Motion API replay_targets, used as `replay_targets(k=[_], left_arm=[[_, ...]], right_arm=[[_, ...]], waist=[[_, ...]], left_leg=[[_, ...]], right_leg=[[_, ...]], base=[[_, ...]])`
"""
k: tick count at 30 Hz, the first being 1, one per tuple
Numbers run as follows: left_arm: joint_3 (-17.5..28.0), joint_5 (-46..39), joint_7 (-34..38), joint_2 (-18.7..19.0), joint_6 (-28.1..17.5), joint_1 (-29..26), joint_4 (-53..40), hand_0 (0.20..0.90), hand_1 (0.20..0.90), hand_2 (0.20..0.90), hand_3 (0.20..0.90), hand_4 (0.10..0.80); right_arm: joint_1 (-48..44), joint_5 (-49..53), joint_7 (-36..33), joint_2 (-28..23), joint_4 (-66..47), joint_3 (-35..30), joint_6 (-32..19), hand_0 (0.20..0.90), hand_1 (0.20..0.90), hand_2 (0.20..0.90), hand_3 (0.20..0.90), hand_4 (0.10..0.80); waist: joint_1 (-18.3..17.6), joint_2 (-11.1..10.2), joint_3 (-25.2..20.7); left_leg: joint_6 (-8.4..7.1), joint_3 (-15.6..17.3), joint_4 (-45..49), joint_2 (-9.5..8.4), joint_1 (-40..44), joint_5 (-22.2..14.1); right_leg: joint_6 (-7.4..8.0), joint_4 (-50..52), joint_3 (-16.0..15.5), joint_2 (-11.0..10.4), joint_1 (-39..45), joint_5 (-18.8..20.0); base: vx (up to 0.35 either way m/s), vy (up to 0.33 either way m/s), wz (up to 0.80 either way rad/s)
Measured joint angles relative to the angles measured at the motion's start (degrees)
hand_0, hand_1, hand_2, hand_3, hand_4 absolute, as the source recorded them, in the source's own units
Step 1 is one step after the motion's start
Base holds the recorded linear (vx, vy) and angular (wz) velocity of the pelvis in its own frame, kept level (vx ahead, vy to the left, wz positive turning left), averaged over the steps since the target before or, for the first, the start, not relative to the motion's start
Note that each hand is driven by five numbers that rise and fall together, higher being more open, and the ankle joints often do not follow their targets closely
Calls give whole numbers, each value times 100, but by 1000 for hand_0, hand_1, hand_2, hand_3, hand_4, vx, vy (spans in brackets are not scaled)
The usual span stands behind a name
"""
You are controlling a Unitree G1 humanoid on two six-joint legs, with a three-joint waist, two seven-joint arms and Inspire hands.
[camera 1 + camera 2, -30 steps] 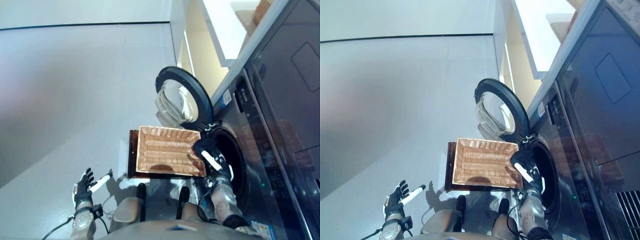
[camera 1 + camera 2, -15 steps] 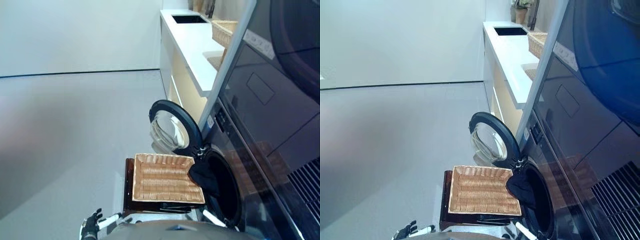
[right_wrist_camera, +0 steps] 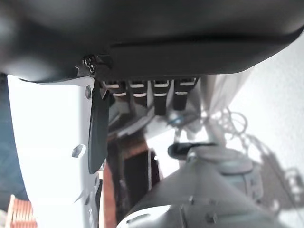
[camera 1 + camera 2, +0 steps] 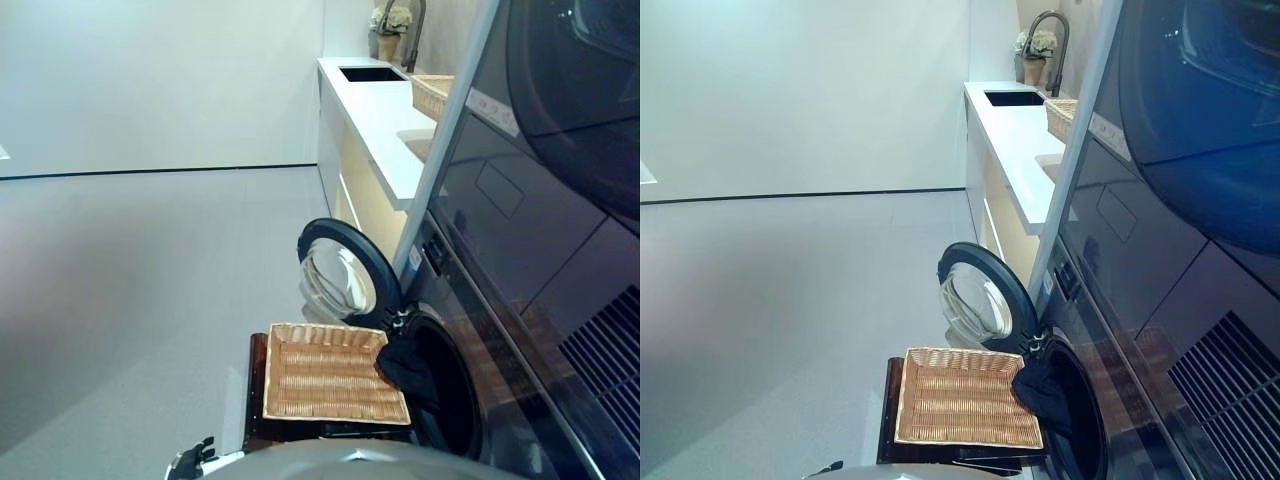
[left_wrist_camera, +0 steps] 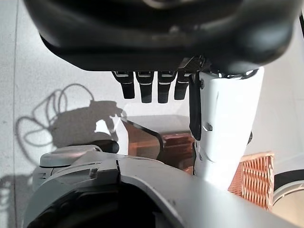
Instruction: Pick up the clothes and place them into the washing machine
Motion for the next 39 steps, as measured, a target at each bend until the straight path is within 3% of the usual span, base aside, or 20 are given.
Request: replay_targets(k=[29, 39], left_arm=[[-284, 13, 18, 68, 82, -45, 3, 900, 900, 900, 900, 800], [-387, -165, 70, 55, 80, -41, 2, 900, 900, 900, 900, 800]], right_arm=[[-87, -262, -225, 5, -51, 128, 121, 900, 900, 900, 900, 800], [-52, 535, -225, 19, -160, 120, 11, 900, 900, 900, 900, 800]], waist=[[-35, -7, 35], [-42, 43, 48]], left_leg=[[1, -8, -97, 3, 262, -1], [1, -14, -159, 3, 259, -1]], right_leg=[[-1, 7, 21, 8, 192, -76], [0, -1, 18, 10, 176, -79]], base=[[2, -1, 0], [0, 0, 0]])
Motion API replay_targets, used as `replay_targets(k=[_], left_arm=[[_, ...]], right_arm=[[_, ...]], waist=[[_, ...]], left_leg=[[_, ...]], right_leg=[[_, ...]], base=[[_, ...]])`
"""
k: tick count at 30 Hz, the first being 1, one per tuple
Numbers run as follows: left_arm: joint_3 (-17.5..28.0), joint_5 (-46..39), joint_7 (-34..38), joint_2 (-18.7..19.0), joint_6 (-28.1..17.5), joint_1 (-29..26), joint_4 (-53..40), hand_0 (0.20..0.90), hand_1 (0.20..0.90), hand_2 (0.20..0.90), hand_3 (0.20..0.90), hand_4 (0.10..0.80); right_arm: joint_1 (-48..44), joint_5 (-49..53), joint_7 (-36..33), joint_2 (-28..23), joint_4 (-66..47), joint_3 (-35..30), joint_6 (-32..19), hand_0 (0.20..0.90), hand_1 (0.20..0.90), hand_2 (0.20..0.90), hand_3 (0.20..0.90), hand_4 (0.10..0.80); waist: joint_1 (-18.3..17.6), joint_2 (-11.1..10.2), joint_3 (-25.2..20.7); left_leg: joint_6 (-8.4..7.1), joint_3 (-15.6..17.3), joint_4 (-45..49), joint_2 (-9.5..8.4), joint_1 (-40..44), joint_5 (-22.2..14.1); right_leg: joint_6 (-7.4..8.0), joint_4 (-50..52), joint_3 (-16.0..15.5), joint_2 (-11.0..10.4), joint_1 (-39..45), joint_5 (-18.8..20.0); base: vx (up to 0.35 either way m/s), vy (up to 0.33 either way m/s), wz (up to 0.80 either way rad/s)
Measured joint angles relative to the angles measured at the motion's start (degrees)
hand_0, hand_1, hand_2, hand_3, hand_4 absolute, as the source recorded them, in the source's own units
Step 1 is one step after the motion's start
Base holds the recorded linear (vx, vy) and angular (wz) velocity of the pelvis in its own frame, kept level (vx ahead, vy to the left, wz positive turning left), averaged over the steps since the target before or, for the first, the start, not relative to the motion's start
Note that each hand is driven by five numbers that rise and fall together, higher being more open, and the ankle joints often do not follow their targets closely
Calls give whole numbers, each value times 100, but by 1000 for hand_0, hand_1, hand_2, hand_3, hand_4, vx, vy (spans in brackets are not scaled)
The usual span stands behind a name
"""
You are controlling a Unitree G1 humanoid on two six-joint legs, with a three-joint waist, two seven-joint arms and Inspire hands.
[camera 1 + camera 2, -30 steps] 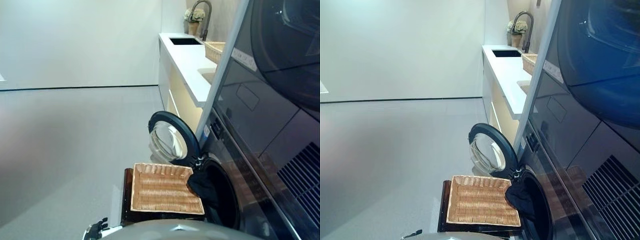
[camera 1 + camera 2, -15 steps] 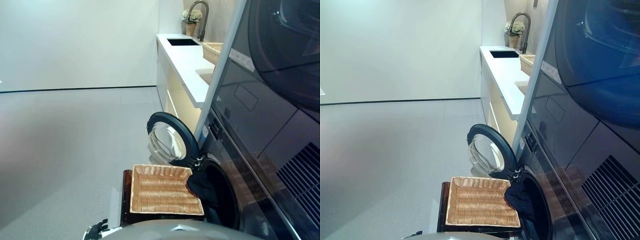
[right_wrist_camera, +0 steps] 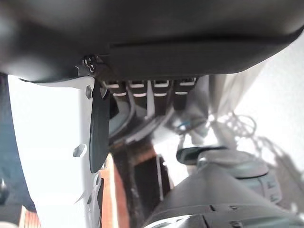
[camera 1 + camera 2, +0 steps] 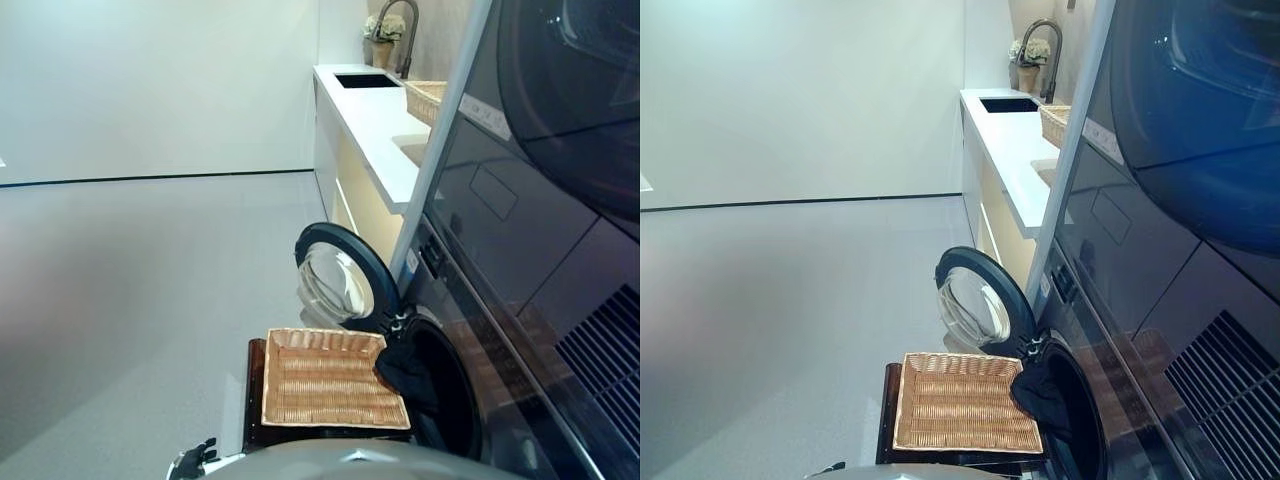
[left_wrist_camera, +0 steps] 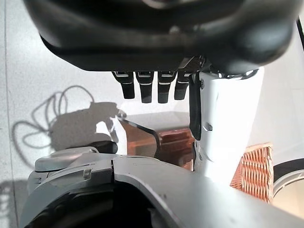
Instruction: Pick up the clothes and place them into the washing machine
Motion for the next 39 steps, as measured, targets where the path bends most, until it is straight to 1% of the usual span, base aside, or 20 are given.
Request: replay_targets(k=[7, 9, 11, 13, 16, 18, 19, 20, 21, 22, 24, 26, 27, 28, 30, 32, 34, 37, 38, 39], left_arm=[[-6, -30, 75, -2, -12, 0, -12, 900, 900, 900, 900, 800], [-61, -30, 125, 5, -15, 2, -46, 900, 900, 900, 900, 800], [-88, -25, 212, 9, -87, 11, -123, 900, 900, 900, 900, 800], [-131, -26, 262, 28, -129, 17, -320, 900, 900, 900, 900, 800], [-258, -74, 374, 86, -203, 26, -592, 900, 900, 900, 900, 800], [-282, -210, 438, 131, -315, -33, -827, 900, 900, 900, 900, 800], [-311, -290, 471, 160, -331, -20, -1034, 900, 900, 900, 900, 800], [-340, -404, 515, 186, -385, -37, -1377, 900, 900, 900, 900, 800], [-519, -543, 595, 255, -488, -168, -1728, 900, 900, 900, 900, 800], [-624, -632, 610, 297, -579, -402, -1950, 900, 900, 900, 900, 800], [-746, -889, 606, 340, -625, -760, -2572, 900, 900, 900, 900, 800], [-725, -1063, 600, 363, -657, -817, -3082, 900, 900, 900, 900, 800], [-719, -1198, 591, 399, -717, -843, -3379, 900, 900, 900, 900, 800], [-719, -1404, 548, 480, -746, -850, -3765, 900, 900, 900, 900, 800], [-712, -1574, 476, 609, -823, -884, -4102, 900, 900, 900, 900, 800], [-720, -1801, 412, 794, -872, -940, -4634, 900, 900, 900, 900, 800], [-720, -1868, 426, 858, -881, -1044, -4824, 900, 900, 900, 900, 800], [-716, -1876, 442, 923, -878, -1185, -4981, 900, 900, 900, 900, 800], [-722, -1896, 434, 946, -881, -1228, -5074, 900, 900, 900, 900, 800], [-733, -1903, 432, 951, -880, -1261, -5099, 900, 900, 900, 900, 800]], right_arm=[[-6, 206, -40, 40, -317, 6, -57, 900, 900, 900, 900, 800], [1, 332, -134, 113, -584, 11, -68, 900, 900, 900, 900, 800], [-7, 426, -153, 210, -934, 133, -168, 900, 900, 900, 900, 800], [-72, 386, -152, 229, -1304, 468, -209, 900, 900, 900, 900, 800], [-362, 207, -173, 221, -1332, 766, -261, 900, 900, 900, 900, 800], [-619, 54, -256, 214, -1322, 916, -270, 900, 900, 900, 900, 800], [-747, -75, -345, 184, -1340, 1131, -230, 900, 900, 900, 900, 800], [-922, -370, -414, 129, -1376, 1243, -225, 900, 900, 900, 900, 800], [-1182, -632, -515, 37, -1392, 1465, -240, 900, 900, 900, 900, 800], [-1504, -843, -557, -63, -1397, 1579, -230, 900, 900, 900, 900, 800], [-2261, -1286, -740, -309, -1377, 1898, -127, 900, 900, 900, 900, 800], [-2844, -1700, -836, -429, -1314, 2029, -20, 900, 900, 900, 900, 800], [-3162, -1955, -902, -477, -1265, 2099, 10, 900, 900, 900, 900, 800], [-3467, -2299, -945, -520, -1205, 2182, 68, 900, 900, 900, 900, 800], [-3883, -2668, -1044, -568, -1067, 2353, 147, 900, 900, 900, 900, 800], [-4377, -3376, -1139, -729, -895, 2788, 272, 900, 900, 900, 900, 800], [-4629, -4011, -1217, -865, -898, 3113, 448, 900, 900, 900, 900, 800], [-4923, -5075, -1263, -1009, -795, 3615, 646, 900, 900, 900, 900, 800], [-5035, -5428, -1267, -1032, -716, 3733, 749, 900, 900, 900, 900, 800], [-5085, -5544, -1260, -1035, -654, 3750, 755, 900, 900, 900, 900, 800]], waist=[[2, -23, -11], [12, -36, -6], [16, -28, 13], [60, -56, 41], [115, -76, 126], [172, -130, 248], [234, -167, 302], [285, -212, 377], [287, -235, 542], [360, -266, 816], [456, -205, 1348], [571, -131, 1695], [621, -94, 1852], [726, -85, 1954], [799, -55, 2113], [900, -114, 2258], [993, -173, 2370], [1028, -226, 2525], [1006, -266, 2561], [1024, -271, 2568]], left_leg=[[0, 2, -15, -5, 2, 2], [0, 3, -20, -7, -2, 2], [0, 6, -22, -10, -8, 3], [-1, -1, -25, -15, -17, 3], [-1, -47, -19, -16, -57, 3], [-11, -109, 21, -13, -143, 10], [-32, -168, 109, -15, -260, 23], [-40, -240, 252, -17, -489, 39], [-69, -344, 531, -18, -826, 11], [-59, -416, 795, -18, -1117, 16], [-95, -540, 1129, 6, -1649, 6], [-109, -591, 1257, 17, -1878, 32], [-117, -639, 1355, 25, -2008, 19], [-128, -662, 1466, 45, -2197, 8], [-142, -705, 1597, 65, -2424, 15], [-163, -741, 1884, 95, -2855, -50], [-162, -753, 2031, 87, -3118, -76], [-158, -798, 2205, 76, -3404, -113], [-158, -808, 2255, 73, -3518, -113], [-154, -824, 2285, 73, -3579, -115]], right_leg=[[-2, -10, 0, 2, 1, -16], [-2, -11, 0, 1, 0, -18], [-1, -15, -2, -1, 0, -19], [9, -14, -11, -7, 2, -29], [14, -10, -41, -7, -4, -39], [8, -8, -126, -9, -19, -44], [9, 6, -184, -14, -81, -54], [10, 48, -264, 16, -240, -53], [-32, 201, -335, -45, -496, -82], [-66, 351, -407, -23, -654, -57], [-139, 628, -502, -35, -1074, -102], [-154, 808, -537, -34, -1277, -110], [-202, 933, -556, -40, -1411, -147], [-222, 1058, -569, -42, -1606, -181], [-254, 1179, -632, -27, -1777, -202], [-279, 1490, -632, -36, -2214, -335], [-290, 1711, -622, -74, -2509, -403], [-319, 1883, -645, -91, -2747, -421], [-335, 1929, -648, -98, -2853, -437], [-336, 1947, -651, -92, -2907, -438]], base=[[4, 18, 0], [5, 43, -3], [-2, 35, -2], [-5, 35, 4], [-27, 0, 10], [-128, -38, 20], [-279, -62, 30], [-363, -79, 41], [-320, -65, 59], [-276, -63, 64], [-169, -45, 45], [-95, -33, 15], [-69, -23, 8], [-80, -30, 11], [-81, -31, 12], [-70, -25, 10], [-49, -27, 5], [-25, -34, 6], [-20, -34, 7], [-23, -37, 7]])
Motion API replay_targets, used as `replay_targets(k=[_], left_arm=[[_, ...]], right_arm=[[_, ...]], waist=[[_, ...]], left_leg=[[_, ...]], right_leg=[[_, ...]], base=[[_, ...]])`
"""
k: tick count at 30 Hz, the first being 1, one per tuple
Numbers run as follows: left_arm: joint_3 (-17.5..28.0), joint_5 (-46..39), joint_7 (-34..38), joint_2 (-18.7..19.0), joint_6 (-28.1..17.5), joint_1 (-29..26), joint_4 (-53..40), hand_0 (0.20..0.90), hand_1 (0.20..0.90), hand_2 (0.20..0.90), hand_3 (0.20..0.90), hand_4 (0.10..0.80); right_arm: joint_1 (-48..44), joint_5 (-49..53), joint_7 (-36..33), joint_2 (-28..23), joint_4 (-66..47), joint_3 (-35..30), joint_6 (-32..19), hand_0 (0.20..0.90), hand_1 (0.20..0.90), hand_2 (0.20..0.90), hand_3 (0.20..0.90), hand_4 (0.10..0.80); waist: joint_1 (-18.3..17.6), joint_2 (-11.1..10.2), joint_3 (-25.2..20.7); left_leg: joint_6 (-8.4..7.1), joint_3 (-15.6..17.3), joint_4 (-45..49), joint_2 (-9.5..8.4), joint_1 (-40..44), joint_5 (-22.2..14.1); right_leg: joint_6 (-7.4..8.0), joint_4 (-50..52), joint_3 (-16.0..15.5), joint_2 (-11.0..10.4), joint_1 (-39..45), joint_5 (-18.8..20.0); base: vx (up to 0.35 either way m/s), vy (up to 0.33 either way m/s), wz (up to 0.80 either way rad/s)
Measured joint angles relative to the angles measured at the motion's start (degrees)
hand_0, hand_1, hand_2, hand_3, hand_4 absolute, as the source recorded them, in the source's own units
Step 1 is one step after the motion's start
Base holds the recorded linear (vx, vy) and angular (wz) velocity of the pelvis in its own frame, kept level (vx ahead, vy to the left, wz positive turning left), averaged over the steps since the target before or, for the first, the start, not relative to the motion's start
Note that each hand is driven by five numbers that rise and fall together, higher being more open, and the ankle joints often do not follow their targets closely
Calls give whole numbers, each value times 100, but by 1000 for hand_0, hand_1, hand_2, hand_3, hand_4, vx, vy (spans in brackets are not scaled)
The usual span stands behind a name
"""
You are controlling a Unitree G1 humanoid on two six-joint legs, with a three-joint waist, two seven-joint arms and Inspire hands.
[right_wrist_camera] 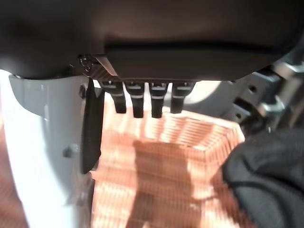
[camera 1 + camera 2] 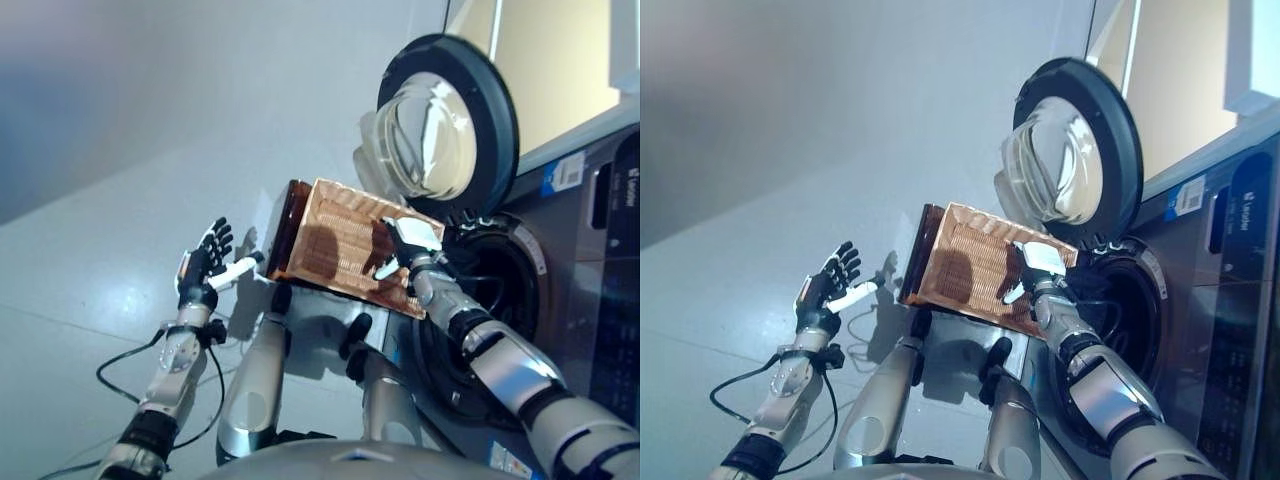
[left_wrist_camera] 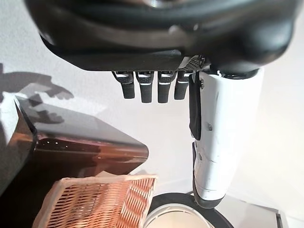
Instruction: Pick up the clothes and place them into the washing machine
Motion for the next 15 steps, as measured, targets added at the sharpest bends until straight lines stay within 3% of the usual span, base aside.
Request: replay_targets(k=[6, 15], left_arm=[[-6, -2, 9, 36, 7, -154, -257, 900, 900, 900, 900, 800], [24, -20, 35, 53, 15, -172, -678, 900, 900, 900, 900, 800]], right_arm=[[-359, -912, 19, -336, 198, 414, 151, 900, 900, 900, 900, 800], [-826, -1225, 3, -934, 587, 409, 491, 900, 900, 900, 900, 800]], waist=[[-10, -18, 162], [-25, 168, 463]], left_leg=[[-4, -16, 144, -6, -356, -4], [-42, -28, 305, -40, -820, 12]], right_leg=[[-22, 196, -2, -24, -369, -39], [-50, 647, 17, -111, -933, -171]], base=[[-42, -12, 2], [-9, -17, 3]])
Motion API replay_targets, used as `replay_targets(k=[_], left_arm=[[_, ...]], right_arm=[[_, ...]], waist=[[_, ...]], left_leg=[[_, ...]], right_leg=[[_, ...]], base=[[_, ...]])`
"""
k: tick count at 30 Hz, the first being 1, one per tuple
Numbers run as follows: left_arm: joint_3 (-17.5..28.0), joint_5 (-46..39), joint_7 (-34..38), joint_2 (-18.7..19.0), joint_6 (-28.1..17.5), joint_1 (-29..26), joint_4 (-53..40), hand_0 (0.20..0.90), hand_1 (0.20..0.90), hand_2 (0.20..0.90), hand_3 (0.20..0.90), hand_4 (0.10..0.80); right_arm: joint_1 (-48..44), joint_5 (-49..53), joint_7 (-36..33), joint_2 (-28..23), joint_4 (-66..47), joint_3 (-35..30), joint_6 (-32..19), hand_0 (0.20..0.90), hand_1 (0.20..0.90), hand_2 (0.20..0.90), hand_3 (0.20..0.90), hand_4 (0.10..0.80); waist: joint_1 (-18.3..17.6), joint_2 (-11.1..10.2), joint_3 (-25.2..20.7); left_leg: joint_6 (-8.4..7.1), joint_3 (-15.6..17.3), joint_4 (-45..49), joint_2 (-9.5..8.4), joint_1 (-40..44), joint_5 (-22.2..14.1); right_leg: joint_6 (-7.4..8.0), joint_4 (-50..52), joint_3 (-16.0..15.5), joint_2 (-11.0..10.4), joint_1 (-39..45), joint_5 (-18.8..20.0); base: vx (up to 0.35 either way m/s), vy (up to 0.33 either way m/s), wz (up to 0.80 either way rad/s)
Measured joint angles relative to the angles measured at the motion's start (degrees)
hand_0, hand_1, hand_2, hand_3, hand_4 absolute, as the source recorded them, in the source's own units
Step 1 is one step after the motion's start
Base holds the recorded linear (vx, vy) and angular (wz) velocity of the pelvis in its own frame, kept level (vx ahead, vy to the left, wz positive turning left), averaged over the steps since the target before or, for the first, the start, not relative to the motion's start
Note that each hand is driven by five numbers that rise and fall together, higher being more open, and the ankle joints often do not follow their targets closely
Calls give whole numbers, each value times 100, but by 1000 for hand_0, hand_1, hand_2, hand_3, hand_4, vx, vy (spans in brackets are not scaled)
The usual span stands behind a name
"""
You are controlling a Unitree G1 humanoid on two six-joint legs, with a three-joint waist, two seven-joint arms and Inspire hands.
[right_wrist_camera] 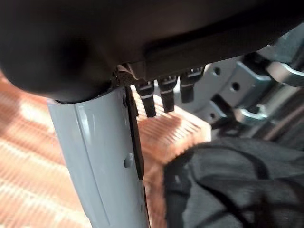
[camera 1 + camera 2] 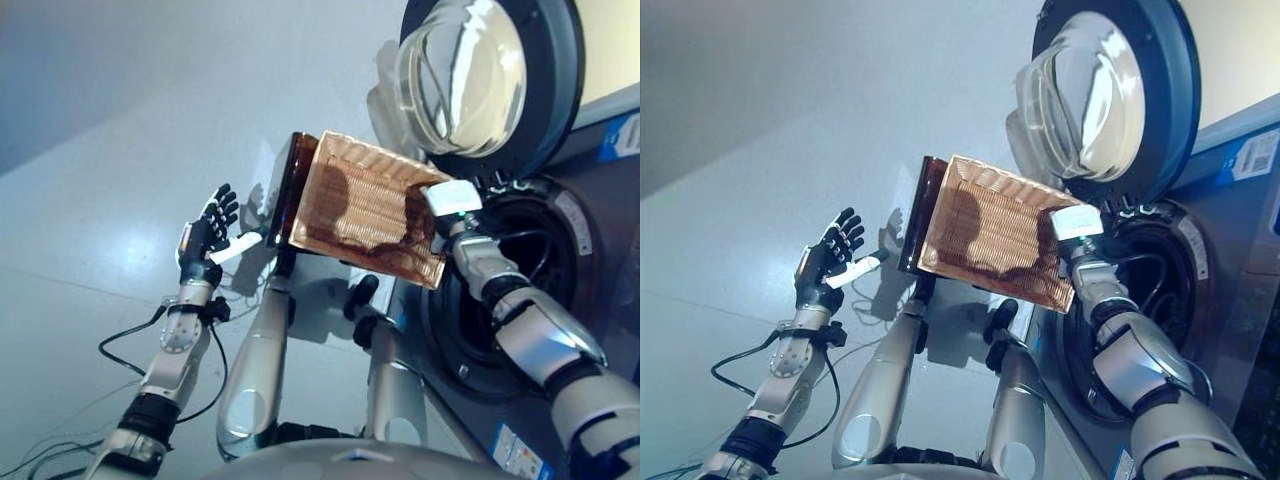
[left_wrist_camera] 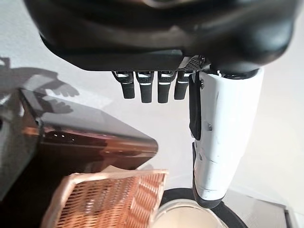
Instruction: Pick up the clothes and place them into the washing machine
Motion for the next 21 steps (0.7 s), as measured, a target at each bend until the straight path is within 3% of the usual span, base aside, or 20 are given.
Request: replay_targets(k=[17, 18, 19, 20, 21], left_arm=[[93, -81, 14, 75, -27, -40, -610, 900, 900, 900, 900, 800], [109, -82, 38, 75, -33, -39, -610, 900, 900, 900, 900, 800], [121, -82, 46, 80, -53, -40, -610, 900, 900, 900, 900, 800], [155, -88, 57, 80, -53, -37, -609, 900, 900, 900, 900, 800], [172, -92, 60, 80, -53, -37, -609, 900, 900, 900, 900, 800]], right_arm=[[-385, -692, -251, -783, 173, 224, 127, 900, 900, 900, 900, 800], [-397, -718, -259, -809, 174, 225, 128, 538, 538, 538, 538, 541], [-420, -731, -272, -841, 174, 225, 133, 288, 288, 288, 288, 363], [-434, -789, -276, -858, 175, 226, 157, 200, 200, 200, 200, 300], [-436, -808, -278, -859, 175, 226, 182, 200, 200, 200, 200, 300]], waist=[[18, 241, 93], [34, 247, 89], [37, 264, 86], [49, 266, 87], [60, 270, 86]], left_leg=[[-44, -120, -62, -155, -435, 153], [-47, -121, -35, -162, -480, 153], [-54, -132, -9, -163, -531, 149], [-76, -133, -13, -163, -560, 146], [-92, -133, -10, -163, -575, 146]], right_leg=[[-48, 660, -11, -230, -718, -323], [-56, 721, -5, -248, -774, -347], [-62, 727, -9, -250, -817, -359], [-69, 753, -2, -254, -865, -364], [-73, 770, 0, -258, -885, -367]], base=[[-27, -31, 7], [-33, -34, 7], [-22, -11, 4], [0, 0, 0], [0, 0, 0]])
